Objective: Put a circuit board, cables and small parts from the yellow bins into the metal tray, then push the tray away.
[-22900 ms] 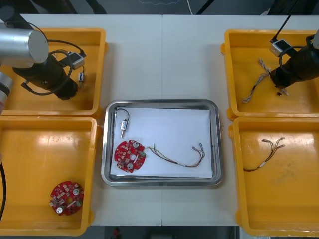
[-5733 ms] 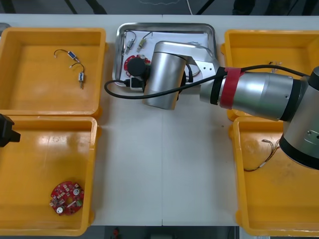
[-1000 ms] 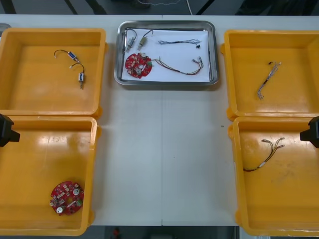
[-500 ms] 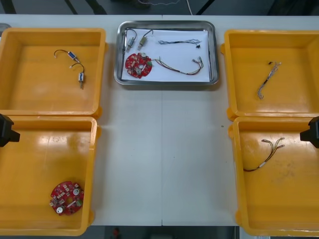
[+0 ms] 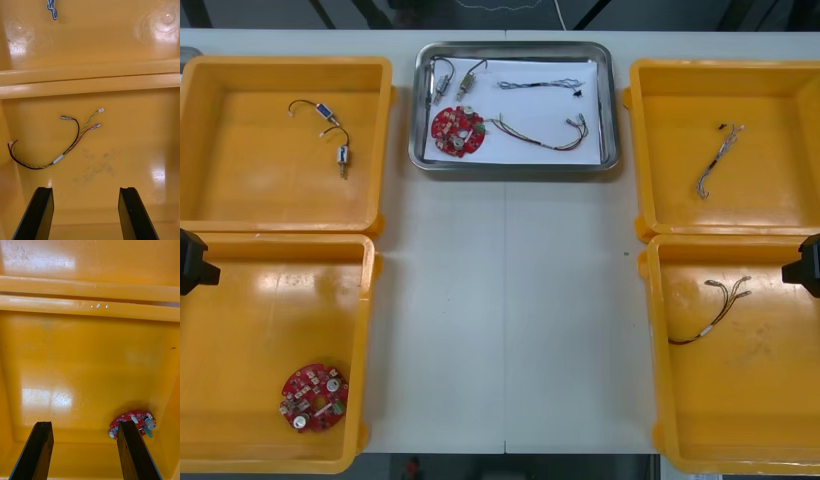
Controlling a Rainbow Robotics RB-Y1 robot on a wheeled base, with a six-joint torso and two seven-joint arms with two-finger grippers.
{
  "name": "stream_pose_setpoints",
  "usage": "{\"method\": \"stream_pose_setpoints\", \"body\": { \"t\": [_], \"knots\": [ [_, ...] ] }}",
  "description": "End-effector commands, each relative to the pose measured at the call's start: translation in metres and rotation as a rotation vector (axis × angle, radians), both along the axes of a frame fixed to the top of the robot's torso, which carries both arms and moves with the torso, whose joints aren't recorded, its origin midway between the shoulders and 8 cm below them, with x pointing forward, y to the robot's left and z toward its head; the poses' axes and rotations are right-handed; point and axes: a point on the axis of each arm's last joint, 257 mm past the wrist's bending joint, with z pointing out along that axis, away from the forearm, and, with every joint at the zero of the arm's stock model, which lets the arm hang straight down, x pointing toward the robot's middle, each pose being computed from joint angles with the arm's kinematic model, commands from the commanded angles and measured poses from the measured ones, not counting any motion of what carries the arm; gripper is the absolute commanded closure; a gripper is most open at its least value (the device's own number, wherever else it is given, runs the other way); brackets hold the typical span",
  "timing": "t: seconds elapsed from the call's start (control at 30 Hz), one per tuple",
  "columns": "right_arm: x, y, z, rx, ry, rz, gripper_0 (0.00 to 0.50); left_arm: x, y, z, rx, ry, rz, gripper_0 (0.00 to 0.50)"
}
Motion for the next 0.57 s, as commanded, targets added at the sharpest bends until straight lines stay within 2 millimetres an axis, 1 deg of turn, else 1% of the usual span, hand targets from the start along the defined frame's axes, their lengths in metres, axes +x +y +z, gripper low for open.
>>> {"method": "stream_pose_setpoints", "body": {
  "t": [0.03, 0.57],
  "knots": [
    [-0.0049, -0.0135, 0.0040, -0.031, 0.006, -0.021, 0.000, -0.0021, 0.0065, 0.0102, 0.064, -0.024, -0.084, 0.000],
    [-0.0049, -0.0135, 0.0040, -0.031, 0.006, -0.021, 0.000, -0.0021, 0.0065, 0.0102, 0.064, -0.024, -0.084, 0.000]
  ]
}}
